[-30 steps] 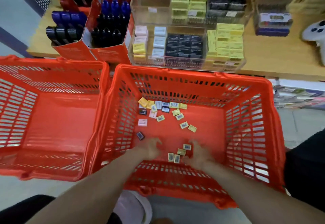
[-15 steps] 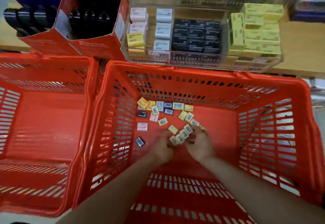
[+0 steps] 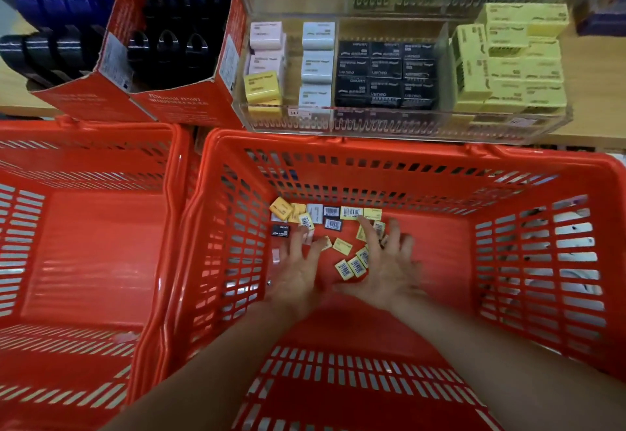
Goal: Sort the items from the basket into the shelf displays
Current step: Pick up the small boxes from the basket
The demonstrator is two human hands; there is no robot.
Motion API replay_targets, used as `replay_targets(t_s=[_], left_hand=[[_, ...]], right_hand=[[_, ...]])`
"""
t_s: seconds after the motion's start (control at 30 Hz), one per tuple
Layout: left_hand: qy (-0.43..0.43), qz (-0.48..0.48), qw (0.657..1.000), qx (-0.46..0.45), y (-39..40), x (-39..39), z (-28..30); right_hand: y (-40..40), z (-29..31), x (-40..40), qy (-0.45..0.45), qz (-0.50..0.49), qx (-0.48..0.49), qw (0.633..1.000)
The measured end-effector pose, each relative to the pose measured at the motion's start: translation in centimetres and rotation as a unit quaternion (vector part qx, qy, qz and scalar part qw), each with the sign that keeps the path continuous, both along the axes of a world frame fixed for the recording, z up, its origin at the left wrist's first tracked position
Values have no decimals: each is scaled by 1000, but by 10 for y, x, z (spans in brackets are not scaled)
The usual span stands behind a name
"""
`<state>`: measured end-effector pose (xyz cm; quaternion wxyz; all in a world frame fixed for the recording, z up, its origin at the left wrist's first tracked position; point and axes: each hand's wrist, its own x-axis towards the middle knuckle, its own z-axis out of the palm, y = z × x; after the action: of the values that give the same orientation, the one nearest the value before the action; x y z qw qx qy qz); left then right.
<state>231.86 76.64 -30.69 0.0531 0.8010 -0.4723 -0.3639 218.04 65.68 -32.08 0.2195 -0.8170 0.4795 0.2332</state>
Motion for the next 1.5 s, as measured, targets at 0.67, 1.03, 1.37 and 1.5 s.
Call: replay_targets(t_s=[0.67,1.03,1.37,1.5], left_hand=[[274,317,908,-33,-16,-29,-5],[584,589,559,27,-44,-52,10],[553,635,538,39,-34,-26,1],[468,630,619,42,-26,-18,-11]], right_hand=[[-13,-10,-36,-137,83,34,987],[9,37,-9,-381,-169,285,863],[-30,42,-34,-219,-85,29,972],[0,10,-34,-98,-37,70,992]])
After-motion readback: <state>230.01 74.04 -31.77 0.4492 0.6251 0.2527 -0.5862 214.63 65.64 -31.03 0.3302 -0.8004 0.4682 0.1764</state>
